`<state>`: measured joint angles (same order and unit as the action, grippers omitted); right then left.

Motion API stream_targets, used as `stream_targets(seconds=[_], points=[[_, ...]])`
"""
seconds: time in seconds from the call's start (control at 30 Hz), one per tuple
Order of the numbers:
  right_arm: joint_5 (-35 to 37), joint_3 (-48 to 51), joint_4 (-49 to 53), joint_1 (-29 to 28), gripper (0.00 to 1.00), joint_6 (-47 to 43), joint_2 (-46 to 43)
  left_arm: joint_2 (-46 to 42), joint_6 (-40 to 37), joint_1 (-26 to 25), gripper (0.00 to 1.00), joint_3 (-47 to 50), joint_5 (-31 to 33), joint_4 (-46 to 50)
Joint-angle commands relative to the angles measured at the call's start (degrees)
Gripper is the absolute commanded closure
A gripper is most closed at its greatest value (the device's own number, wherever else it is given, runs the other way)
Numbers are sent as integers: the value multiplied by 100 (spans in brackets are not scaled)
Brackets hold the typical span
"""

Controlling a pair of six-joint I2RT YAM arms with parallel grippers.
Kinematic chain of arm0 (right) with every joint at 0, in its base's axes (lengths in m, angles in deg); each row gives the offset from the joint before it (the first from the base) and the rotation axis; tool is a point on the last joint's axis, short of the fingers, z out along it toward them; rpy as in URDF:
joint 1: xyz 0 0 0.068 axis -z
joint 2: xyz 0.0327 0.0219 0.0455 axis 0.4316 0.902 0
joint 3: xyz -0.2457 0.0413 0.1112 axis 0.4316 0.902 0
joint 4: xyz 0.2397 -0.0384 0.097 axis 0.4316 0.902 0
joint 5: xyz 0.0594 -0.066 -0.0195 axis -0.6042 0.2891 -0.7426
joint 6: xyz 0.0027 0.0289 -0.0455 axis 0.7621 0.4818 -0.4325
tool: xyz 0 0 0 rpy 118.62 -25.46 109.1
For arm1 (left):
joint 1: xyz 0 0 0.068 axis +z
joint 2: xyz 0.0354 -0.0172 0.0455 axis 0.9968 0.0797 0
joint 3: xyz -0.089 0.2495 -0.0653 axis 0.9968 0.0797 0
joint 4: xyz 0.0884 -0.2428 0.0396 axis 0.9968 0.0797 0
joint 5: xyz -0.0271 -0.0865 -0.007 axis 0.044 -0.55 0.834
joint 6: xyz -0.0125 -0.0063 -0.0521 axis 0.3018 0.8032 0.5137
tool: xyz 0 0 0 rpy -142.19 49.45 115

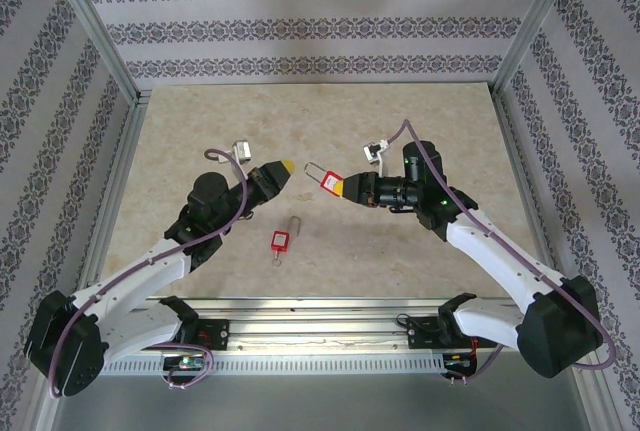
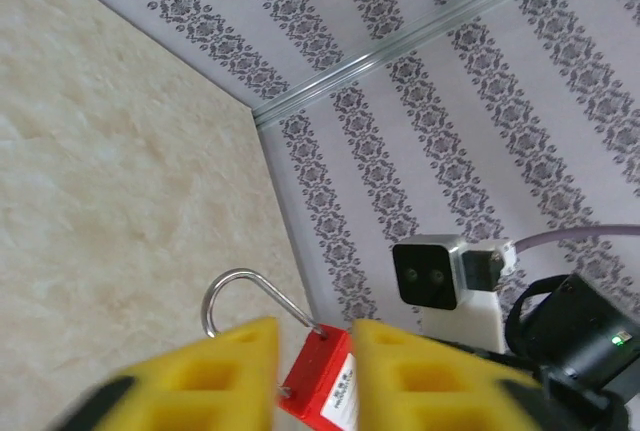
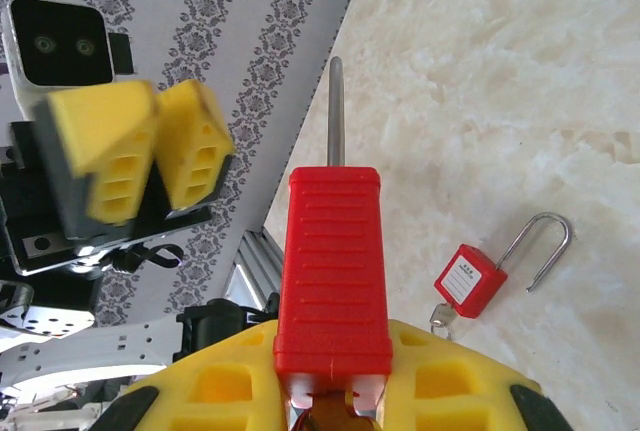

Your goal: Unlock with the key

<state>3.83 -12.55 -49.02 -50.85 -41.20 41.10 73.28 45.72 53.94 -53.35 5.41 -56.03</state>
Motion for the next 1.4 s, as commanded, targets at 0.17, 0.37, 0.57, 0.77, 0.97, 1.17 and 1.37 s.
stream_targets(seconds=[0.17,0.37,0.57,0.77,0.97,1.17,1.37], points=[[-323,-344,-141,-21,100,-15,35,23,-61,-68,38,-85,-587,387],[-489,-362,-245,-80,100,97,38,443,162,-71,34,-8,-986,-491],[-603,-311,-364,-212,100,243,-8,798,213,-52,44,-51,-1067,-975],[-647,-164,-523,-240,100,461,10,1059,422,-51,50,13,-1310,-1601],[-701,-186,-631,-241,100,545,61,965,399,-51,75,156,-1238,-1540],[-809,-134,-736,-267,100,621,66,980,295,-20,85,157,-1184,-1522],[-935,-105,-844,-211,100,772,12,1067,-13,10,93,6,-1171,-1288]])
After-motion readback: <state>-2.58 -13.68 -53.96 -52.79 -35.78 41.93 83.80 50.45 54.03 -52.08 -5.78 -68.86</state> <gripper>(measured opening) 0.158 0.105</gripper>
